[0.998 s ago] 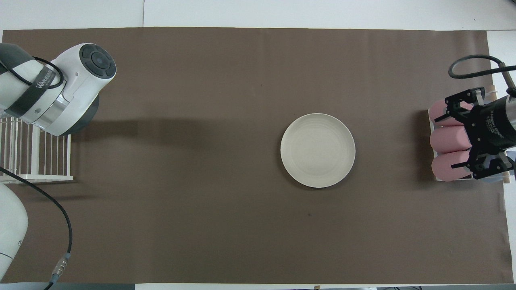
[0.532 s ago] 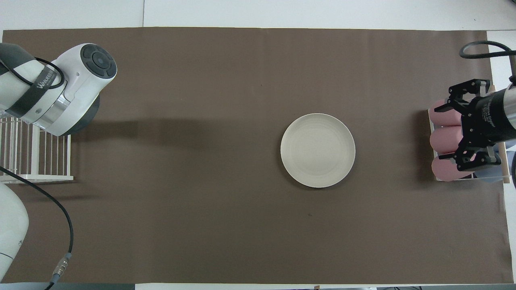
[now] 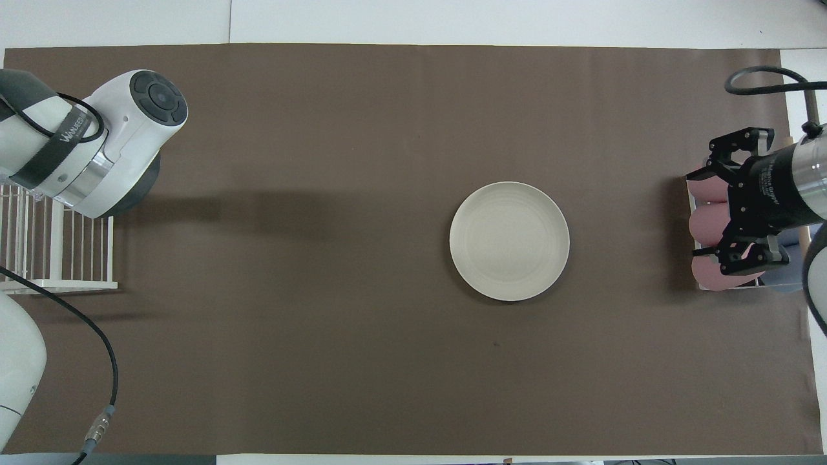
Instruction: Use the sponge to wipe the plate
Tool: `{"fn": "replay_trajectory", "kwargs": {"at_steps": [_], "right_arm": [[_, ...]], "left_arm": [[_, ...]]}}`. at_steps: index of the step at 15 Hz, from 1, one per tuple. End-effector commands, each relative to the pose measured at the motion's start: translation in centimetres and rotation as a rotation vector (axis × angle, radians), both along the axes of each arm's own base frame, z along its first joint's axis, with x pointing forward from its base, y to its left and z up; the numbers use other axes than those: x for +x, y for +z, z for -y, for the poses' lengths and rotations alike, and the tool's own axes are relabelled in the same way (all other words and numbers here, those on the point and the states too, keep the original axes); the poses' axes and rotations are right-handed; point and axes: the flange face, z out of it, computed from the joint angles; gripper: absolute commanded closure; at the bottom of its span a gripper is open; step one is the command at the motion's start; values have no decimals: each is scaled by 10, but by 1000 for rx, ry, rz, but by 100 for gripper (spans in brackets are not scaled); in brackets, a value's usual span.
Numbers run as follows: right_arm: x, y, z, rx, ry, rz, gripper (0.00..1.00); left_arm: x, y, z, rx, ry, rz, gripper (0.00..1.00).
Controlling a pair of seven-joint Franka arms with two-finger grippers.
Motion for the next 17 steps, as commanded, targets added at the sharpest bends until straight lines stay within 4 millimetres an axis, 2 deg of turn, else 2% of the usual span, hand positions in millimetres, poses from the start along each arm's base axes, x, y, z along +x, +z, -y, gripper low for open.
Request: {"fn": "replay_trajectory", "kwargs": {"at_steps": [1, 4, 7, 10, 12, 15, 17], "right_arm": [[-24, -11, -43, 10, 46, 1, 0], [-34, -16, -66, 8, 47, -9, 0], [-32, -16, -58, 10, 33, -6, 0], [-29, -16, -45, 9, 10, -5, 0], [-29, -16, -44, 9, 10, -8, 0], [-30, -15, -55, 10, 12, 4, 0], [-31, -14, -70, 12, -22, 15, 0]], "left_arm": [[-3, 4, 1, 24, 6, 10, 100], [-1, 8, -1, 18, 0, 19, 100], [-2, 26, -3, 12, -16, 24, 100], [-4, 67, -5, -14, -53, -4, 100], [-9, 99, -5, -114, -18, 14, 100], [-14, 139, 3, -300, 84, 31, 100], [-21, 149, 12, -443, 145, 12, 100]]}}
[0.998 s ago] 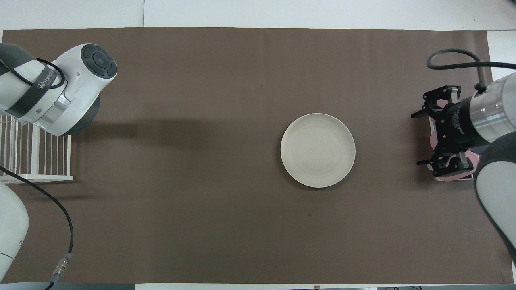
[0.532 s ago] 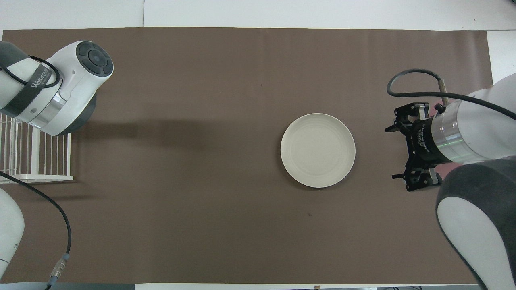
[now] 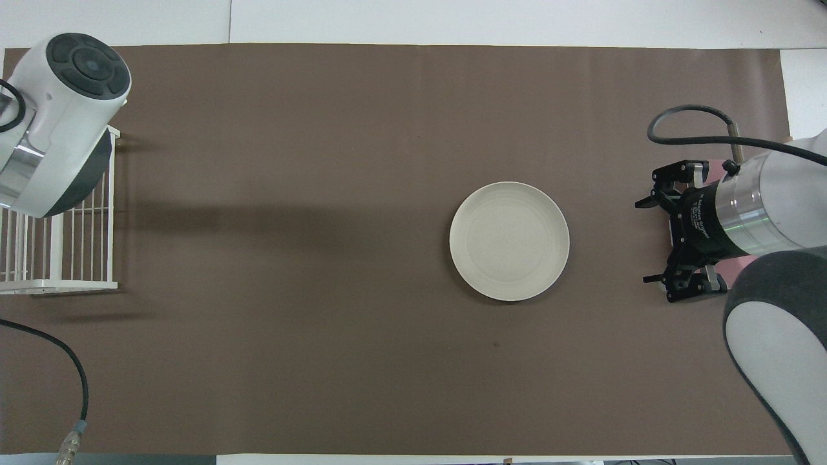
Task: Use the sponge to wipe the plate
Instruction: 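Lift the sponge with the left gripper while the right gripper approaches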
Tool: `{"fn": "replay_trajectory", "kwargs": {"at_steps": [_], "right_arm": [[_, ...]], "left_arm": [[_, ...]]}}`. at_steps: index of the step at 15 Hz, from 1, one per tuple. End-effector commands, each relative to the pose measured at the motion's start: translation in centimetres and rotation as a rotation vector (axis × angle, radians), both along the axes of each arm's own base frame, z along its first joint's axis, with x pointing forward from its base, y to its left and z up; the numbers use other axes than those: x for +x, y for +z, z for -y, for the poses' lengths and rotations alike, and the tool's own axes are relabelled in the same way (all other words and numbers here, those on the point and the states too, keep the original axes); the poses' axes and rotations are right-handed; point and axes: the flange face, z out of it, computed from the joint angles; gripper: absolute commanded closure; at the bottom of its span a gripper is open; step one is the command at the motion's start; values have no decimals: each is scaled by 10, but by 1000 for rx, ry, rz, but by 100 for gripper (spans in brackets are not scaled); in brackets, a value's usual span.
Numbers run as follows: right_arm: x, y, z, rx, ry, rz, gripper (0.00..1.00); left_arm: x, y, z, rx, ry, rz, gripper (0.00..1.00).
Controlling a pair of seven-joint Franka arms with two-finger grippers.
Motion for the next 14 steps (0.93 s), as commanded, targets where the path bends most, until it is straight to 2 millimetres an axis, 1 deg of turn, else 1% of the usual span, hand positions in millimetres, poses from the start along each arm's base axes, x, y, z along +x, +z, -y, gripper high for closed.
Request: {"fn": "replay_trajectory", "kwargs": {"at_steps": [1, 2, 3, 4, 5, 8, 9, 10, 12, 14], "right_arm": [[-9, 2, -19, 11, -44, 22, 0], [-10, 2, -26, 11, -35, 21, 0], [-14, 2, -40, 12, -14, 22, 0], [-16, 2, -46, 13, -5, 21, 0], [-18, 3, -54, 13, -17, 21, 0], [-21, 5, -67, 18, -37, 33, 0], [-21, 6, -73, 23, -49, 45, 0], [-22, 7, -81, 35, -60, 54, 0], [-21, 10, -86, 67, -94, 64, 0], [-24, 14, -110, 89, -109, 89, 0]], "left_arm": [[-5, 13, 10, -181, 65, -43, 100], [-13, 25, 14, -248, 77, -41, 100], [-26, 51, 14, -404, 108, -12, 100], [-31, 58, 8, -521, 149, -7, 100], [-34, 63, 7, -653, 182, -12, 100], [-34, 62, -1, -895, 286, -12, 100], [-39, 60, -1, -977, 308, -21, 100], [-44, 55, 4, -1045, 325, -26, 100], [-55, 46, 12, -1167, 363, -17, 100], [-66, 34, 19, -1271, 405, -12, 100]]}}
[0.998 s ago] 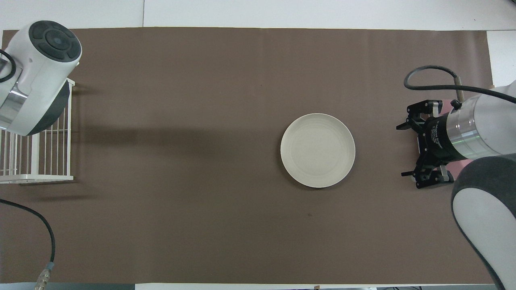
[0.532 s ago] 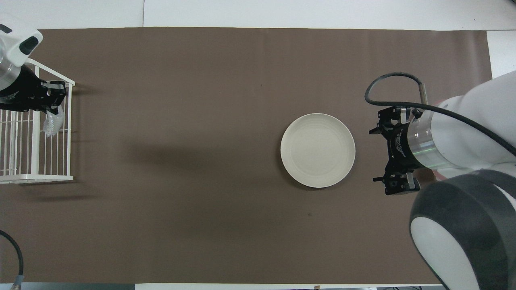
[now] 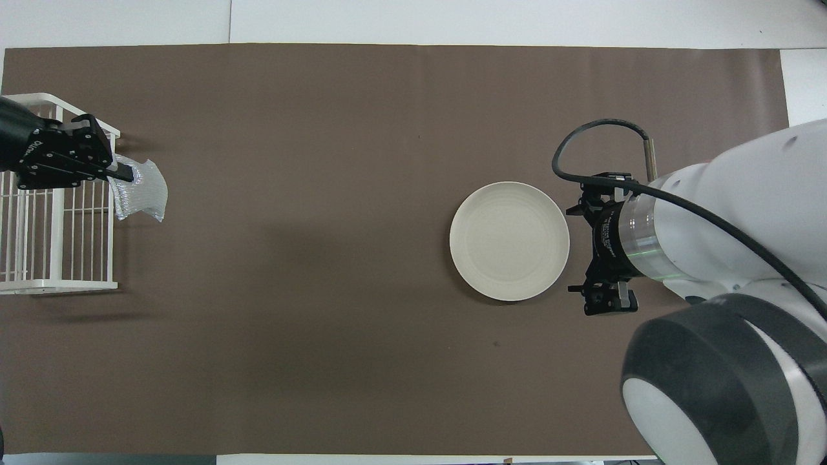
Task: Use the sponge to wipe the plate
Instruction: 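Lift the sponge with the left gripper while the right gripper approaches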
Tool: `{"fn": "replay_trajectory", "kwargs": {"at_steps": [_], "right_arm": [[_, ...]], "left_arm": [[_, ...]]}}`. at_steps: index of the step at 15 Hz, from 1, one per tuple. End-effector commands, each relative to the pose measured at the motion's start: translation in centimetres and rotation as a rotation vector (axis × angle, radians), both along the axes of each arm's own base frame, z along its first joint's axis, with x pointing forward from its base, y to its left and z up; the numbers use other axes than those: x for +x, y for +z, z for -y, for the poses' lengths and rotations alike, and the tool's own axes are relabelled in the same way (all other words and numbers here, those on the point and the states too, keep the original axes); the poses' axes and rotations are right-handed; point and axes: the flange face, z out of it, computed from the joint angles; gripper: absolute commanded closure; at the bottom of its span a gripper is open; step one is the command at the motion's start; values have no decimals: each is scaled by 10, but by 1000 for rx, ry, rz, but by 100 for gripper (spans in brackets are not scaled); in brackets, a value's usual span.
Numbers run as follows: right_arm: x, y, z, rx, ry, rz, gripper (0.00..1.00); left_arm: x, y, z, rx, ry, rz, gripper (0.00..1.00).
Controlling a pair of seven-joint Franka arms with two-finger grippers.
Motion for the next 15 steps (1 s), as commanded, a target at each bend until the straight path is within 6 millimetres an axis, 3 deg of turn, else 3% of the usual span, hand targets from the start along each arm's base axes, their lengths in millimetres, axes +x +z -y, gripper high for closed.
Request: {"fn": "replay_trajectory", "kwargs": {"at_steps": [1, 4, 6, 8, 10, 12, 15], "right_arm": [[-8, 3, -27, 41, -41, 35, 0], [-8, -10, -58, 55, -46, 25, 0], [-8, -32, -92, 39, -3, -8, 0], [-10, -48, -113, 29, 0, -21, 0], [-5, -38, -121, 57, -37, 17, 0], [7, -27, -129, 78, -46, 44, 0], [6, -30, -152, 92, -16, 44, 0]], "left_arm": [[-33, -16, 10, -149, 88, 2, 100], [-61, -37, 22, -293, 81, 24, 100], [-76, -58, 26, -382, 31, 51, 100], [-87, -78, 32, -458, -29, 96, 100], [-95, -95, 51, -517, -109, 138, 100], [-105, -114, 55, -560, -164, 165, 100], [-122, -142, 73, -644, -215, 153, 100]]}}
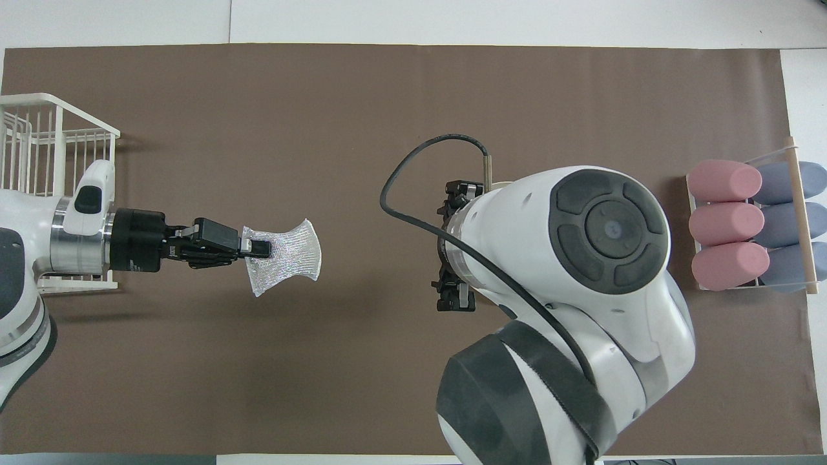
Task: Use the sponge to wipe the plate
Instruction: 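Bring the sponge toward the right gripper with the left gripper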
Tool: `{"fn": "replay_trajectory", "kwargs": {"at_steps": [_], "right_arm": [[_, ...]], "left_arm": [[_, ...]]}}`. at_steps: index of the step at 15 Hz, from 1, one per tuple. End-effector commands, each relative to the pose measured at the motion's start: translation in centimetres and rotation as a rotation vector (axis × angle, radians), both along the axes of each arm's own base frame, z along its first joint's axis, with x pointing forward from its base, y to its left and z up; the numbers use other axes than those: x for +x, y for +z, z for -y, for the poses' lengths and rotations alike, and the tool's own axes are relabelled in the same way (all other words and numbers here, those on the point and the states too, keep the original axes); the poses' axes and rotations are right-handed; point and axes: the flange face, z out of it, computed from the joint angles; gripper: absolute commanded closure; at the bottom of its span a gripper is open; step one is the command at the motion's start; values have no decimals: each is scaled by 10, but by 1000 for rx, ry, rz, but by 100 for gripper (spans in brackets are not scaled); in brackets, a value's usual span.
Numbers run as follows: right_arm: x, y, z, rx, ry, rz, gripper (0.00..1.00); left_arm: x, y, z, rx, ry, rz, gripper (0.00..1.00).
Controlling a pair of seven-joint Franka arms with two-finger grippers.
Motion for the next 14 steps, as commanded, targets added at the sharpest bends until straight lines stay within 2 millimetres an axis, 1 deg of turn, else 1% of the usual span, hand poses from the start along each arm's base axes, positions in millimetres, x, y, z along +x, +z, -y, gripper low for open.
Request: {"fn": "replay_trajectory", "kwargs": {"at_steps": [1, 2, 3, 4, 5, 7, 8, 9, 11, 13, 14], "right_arm": [[3, -1, -20, 29, 1, -2, 0], [-2, -2, -27, 32, 11, -2, 0], [-10, -6, -37, 27, 25, -10, 0], [-19, -16, -48, 15, 41, -25, 0], [-23, -25, -54, 4, 51, -37, 0], [-29, -39, -66, -11, 41, -61, 0], [-36, -43, -73, -13, 53, -64, 0], [-37, -45, -77, -2, 53, -49, 0], [-39, -44, -79, 5, 58, -38, 0], [-55, -51, -90, -1, 95, -45, 0], [-58, -54, -90, 0, 100, -39, 0]], "left_arm": [[-22, -22, 14, -100, -19, 17, 100], [-24, -27, 18, -125, -9, 5, 100], [-26, -33, 23, -133, -13, -8, 100], [-24, -38, 26, -165, 6, -31, 100], [-26, -40, 27, -192, 9, -49, 100], [-30, -56, 25, -235, 16, -104, 100], [-33, -58, 23, -254, 7, -120, 100], [-31, -61, 16, -275, 13, -137, 100], [-31, -65, 19, -298, 17, -154, 100], [-31, -64, 25, -321, 22, -154, 100], [-31, -64, 28, -336, 25, -149, 100]]}}
